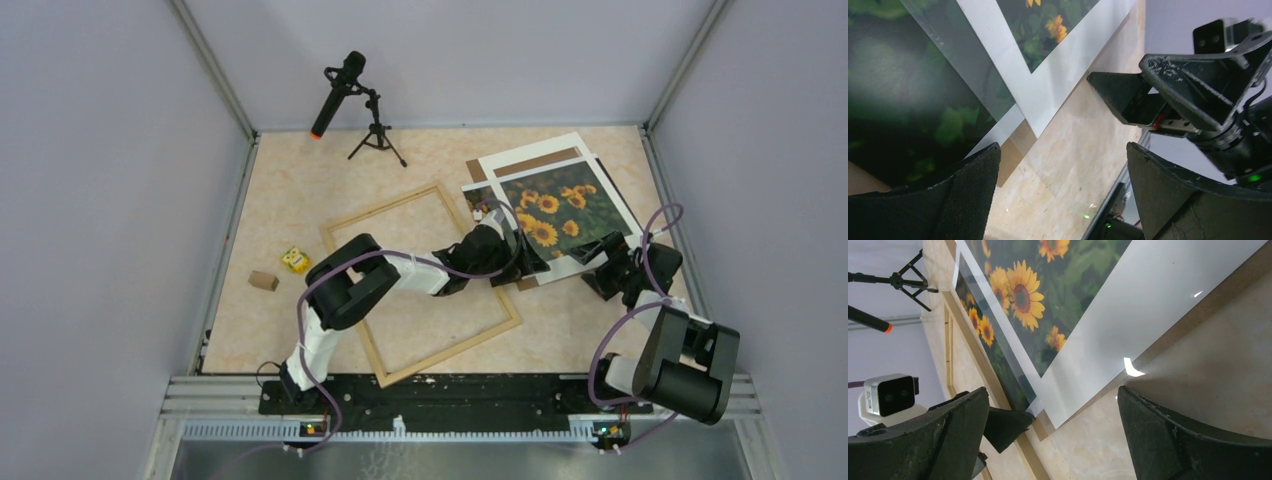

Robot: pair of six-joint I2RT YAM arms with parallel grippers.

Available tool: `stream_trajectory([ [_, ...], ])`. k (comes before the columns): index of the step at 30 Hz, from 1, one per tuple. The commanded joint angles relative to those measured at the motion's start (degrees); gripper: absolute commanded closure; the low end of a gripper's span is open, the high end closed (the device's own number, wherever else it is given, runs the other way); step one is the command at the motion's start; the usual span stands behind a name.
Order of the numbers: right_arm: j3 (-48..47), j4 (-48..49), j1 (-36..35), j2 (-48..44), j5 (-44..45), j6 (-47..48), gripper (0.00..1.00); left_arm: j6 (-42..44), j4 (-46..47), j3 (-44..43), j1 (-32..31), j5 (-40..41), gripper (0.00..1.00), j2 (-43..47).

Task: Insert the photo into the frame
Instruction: Pick up the photo frame item at the center of the board.

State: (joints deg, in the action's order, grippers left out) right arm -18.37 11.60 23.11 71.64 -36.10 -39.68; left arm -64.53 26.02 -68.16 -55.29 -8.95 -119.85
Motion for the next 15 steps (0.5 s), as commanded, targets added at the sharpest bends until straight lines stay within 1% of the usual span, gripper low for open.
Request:
stream_trajectory([
  [1,3.5,-8.7,-0.3,1.9,3.5,1.6,0.01,-5.2,5.0,-0.9,0.3,1.5,0.01,-3.0],
  [5,3.2,-8.9,-0.3,2.1,3.7,1.9,0.01,-10.5,9.1,1.9,0.3,3.9,0.02,-3.5],
  [7,3.1,-8.9,-0.3,2.0,3.8,1.9,0.01,-11.9,12.9,3.4,0.3,4.6,0.02,-3.4],
  [12,3.0,-9.0,-0.2,2.3,3.4,2.1,0.01,-13.8,24.5,6.0,0.4,3.9,0.02,-4.2],
  [15,2.8,-9.0,-0.3,2.3,2.6,2.5,0.01,-14.4,30.7,5.9,0.7,1.7,0.01,-5.2],
])
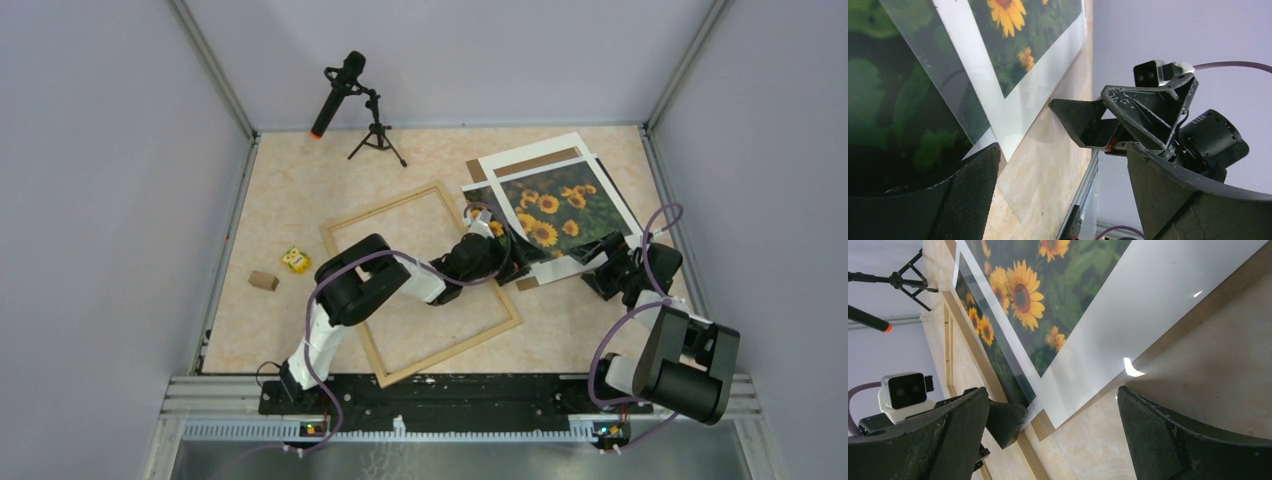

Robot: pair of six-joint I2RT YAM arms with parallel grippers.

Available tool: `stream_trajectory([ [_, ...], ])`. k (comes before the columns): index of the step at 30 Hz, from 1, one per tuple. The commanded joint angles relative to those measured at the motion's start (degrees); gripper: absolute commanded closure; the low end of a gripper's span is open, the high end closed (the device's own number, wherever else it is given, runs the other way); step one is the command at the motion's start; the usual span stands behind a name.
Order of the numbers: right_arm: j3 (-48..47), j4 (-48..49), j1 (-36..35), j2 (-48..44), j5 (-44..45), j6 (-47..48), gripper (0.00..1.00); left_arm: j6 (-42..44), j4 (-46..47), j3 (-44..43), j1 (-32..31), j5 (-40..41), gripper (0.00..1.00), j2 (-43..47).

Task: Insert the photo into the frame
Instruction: Pick up the photo frame item at the center of the board.

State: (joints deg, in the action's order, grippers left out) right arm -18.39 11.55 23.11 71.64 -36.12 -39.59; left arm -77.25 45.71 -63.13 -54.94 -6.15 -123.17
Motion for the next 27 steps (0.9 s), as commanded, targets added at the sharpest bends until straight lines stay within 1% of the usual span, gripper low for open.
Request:
stream_trajectory([
  [1,2.7,-9.2,-0.3,2.4,2.5,2.6,0.01,-2.1,11.9,0.6,0.4,-2.0,0.02,-2.3],
  [3,1.8,-10.4,-0.4,1.9,2.7,3.5,0.01,0.1,10.2,0.4,0.3,-2.2,0.02,-1.1],
  [4,1.2,-11.3,-0.6,1.2,3.5,4.1,0.01,3.2,6.2,0.1,0.1,-1.5,0.02,0.7],
  [6,-0.2,-15.1,-1.4,-0.9,6.4,4.8,0.01,11.4,-6.8,-2.3,-0.6,2.4,0.02,4.5],
  [7,-0.8,-16.3,-1.9,-2.6,8.2,5.0,0.01,15.4,-12.3,-4.3,-0.9,3.2,0.02,5.4],
  [8,-1.4,-17.2,-2.5,-4.1,10.3,5.2,0.01,18.7,-15.1,-5.8,-1.0,2.8,0.02,5.9],
  [11,-4.9,-20.7,-3.3,-7.9,18.7,5.7,0.01,25.4,-17.5,-9.0,-0.7,-2.1,0.02,4.9],
  [14,-10.3,-23.1,-3.3,-8.0,24.7,6.2,0.01,31.2,-22.9,-15.4,-0.8,-8.1,0.01,1.4],
  [16,-13.6,-23.4,-2.7,-6.2,28.1,6.1,0.01,33.0,-25.6,-19.1,-0.8,-11.4,0.01,-1.2],
  [19,-17.5,-22.6,0.6,-1.0,29.5,5.8,0.01,34.6,-28.6,-23.6,-0.8,-14.6,0.02,-4.2],
  [23,-20.3,-21.3,4.3,4.6,29.8,5.8,0.01,35.7,-35.9,-28.0,-0.5,-13.7,0.02,-6.8],
  [27,-22.0,-22.2,6.5,7.2,31.5,5.9,0.01,34.8,-37.3,-28.2,-0.3,-13.5,0.02,-8.3],
])
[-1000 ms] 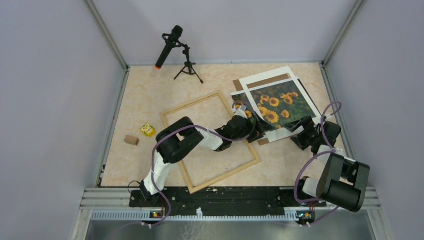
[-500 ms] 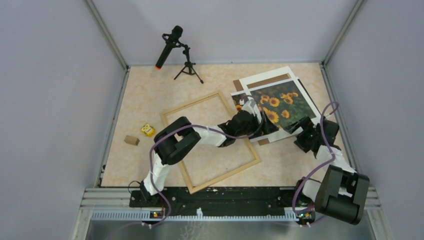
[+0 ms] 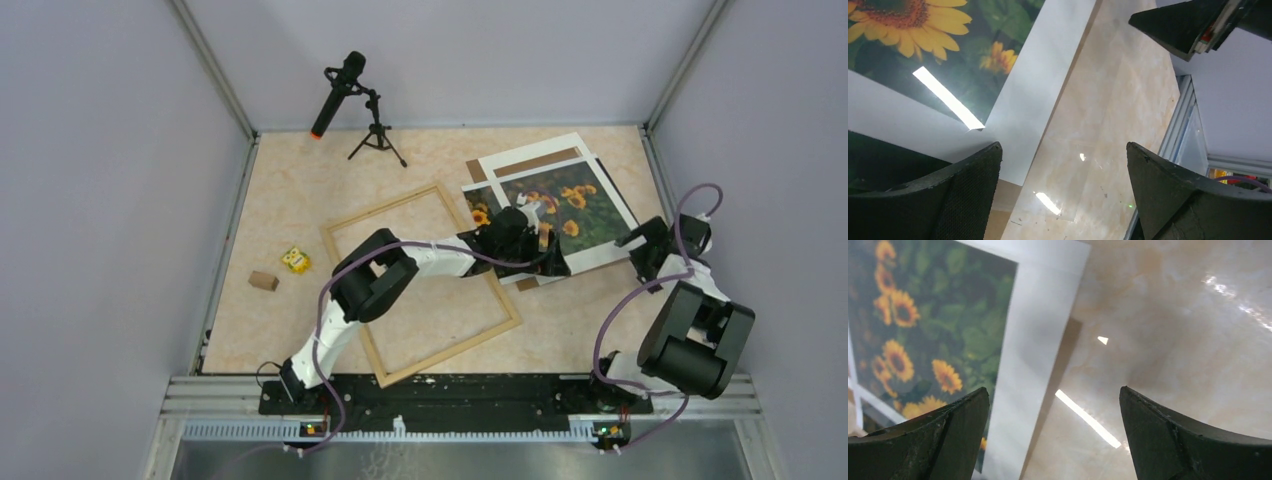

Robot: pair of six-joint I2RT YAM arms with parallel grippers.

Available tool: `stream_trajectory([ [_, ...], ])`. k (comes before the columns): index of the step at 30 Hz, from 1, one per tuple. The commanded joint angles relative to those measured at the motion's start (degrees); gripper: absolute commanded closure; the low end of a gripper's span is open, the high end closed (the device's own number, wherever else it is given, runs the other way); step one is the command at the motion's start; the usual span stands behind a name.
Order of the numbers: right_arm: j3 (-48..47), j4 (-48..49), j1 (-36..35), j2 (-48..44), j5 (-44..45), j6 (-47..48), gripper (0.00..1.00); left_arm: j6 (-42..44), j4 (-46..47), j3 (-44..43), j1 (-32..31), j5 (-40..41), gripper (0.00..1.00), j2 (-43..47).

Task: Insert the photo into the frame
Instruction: Pick up the photo frame item at the center of the board.

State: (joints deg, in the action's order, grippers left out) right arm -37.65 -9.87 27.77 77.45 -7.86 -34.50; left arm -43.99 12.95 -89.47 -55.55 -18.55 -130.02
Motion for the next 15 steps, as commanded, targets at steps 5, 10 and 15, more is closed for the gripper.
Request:
stream_trajectory([
  [5,-2.6,-2.0,2.5,0.0,7.6,0.4,0.01,-2.3,-5.2,-3.5,0.3,-4.3,0.02,-5.2],
  [10,-1.7,-1.4,8.7,-0.8,4.3,-0.7,0.01,-6.2,-2.5,-1.5,0.2,-6.8,0.02,-6.7],
  [15,1.5,0.3,8.9,-2.8,0.2,-0.4,0.01,-5.4,-2.8,-0.5,-1.1,-8.1,0.02,-6.6],
])
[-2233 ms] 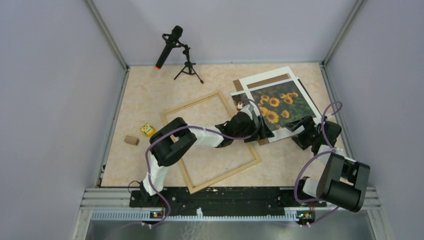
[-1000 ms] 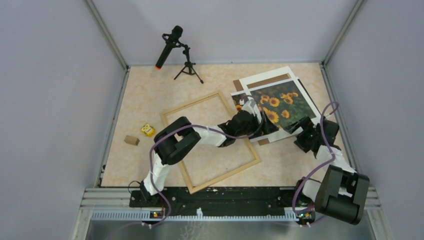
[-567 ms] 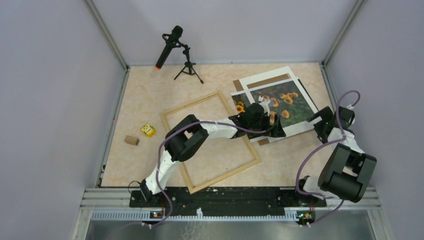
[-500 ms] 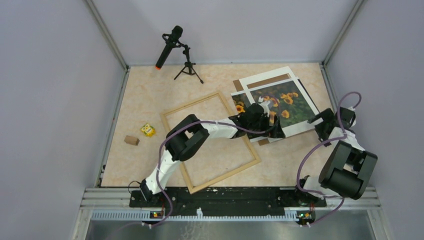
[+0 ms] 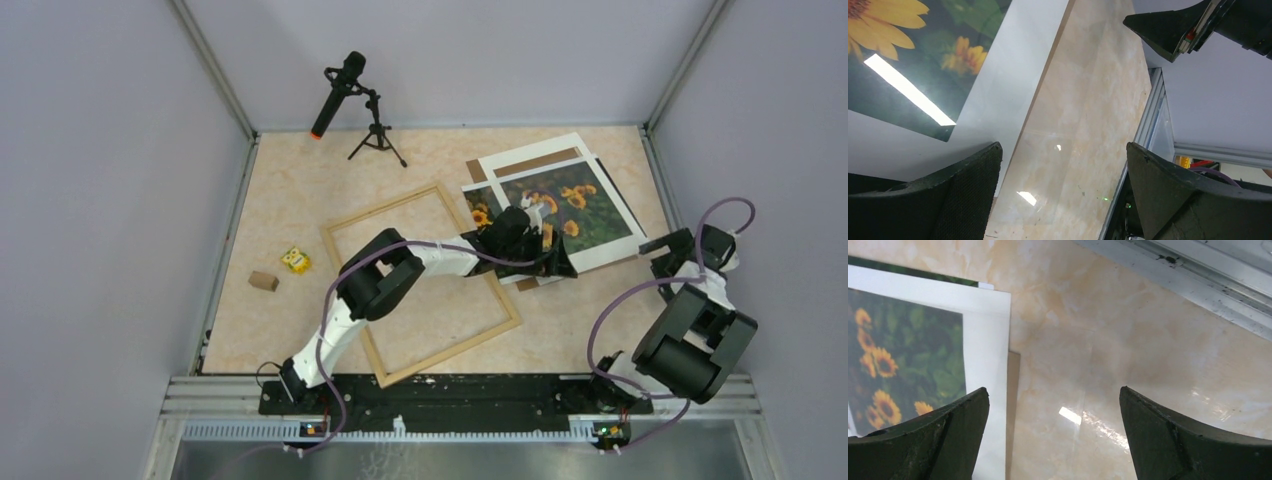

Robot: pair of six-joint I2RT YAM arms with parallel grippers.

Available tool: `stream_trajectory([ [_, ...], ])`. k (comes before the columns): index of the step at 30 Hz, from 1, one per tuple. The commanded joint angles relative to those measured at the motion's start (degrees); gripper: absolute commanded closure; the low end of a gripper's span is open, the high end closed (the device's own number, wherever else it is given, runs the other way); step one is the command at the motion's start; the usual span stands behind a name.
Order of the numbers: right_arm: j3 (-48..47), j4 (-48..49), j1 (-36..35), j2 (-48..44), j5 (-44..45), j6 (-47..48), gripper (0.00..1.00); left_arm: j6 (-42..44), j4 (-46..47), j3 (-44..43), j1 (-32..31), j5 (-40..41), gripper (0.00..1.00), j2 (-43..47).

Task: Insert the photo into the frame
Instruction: Pick up the photo frame item at the center of the board.

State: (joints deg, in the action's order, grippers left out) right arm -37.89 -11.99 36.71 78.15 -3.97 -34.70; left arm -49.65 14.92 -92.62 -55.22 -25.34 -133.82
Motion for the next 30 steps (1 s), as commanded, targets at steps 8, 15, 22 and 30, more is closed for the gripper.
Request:
stream_trajectory([
  [8,-3.0,-0.5,-7.0,-4.4,0.2,5.4,0.01,6.3,-12.0,9.0,-1.8,1.4,0.02,4.2],
  [15,-10.6,-1.3,-7.8,4.5,-7.6,11.9,0.01,10.6,-16.1,11.3,-0.1,2.9,0.02,7.5],
  [22,-19.7,-3.4,-7.9,15.4,-6.6,15.1,0.01,12.3,-15.3,10.0,0.3,2.6,0.02,7.0],
  [30,-26.7,-7.9,-7.9,23.1,3.5,17.0,0.01,14.5,-12.8,12.0,0.3,3.8,0.02,8.0],
])
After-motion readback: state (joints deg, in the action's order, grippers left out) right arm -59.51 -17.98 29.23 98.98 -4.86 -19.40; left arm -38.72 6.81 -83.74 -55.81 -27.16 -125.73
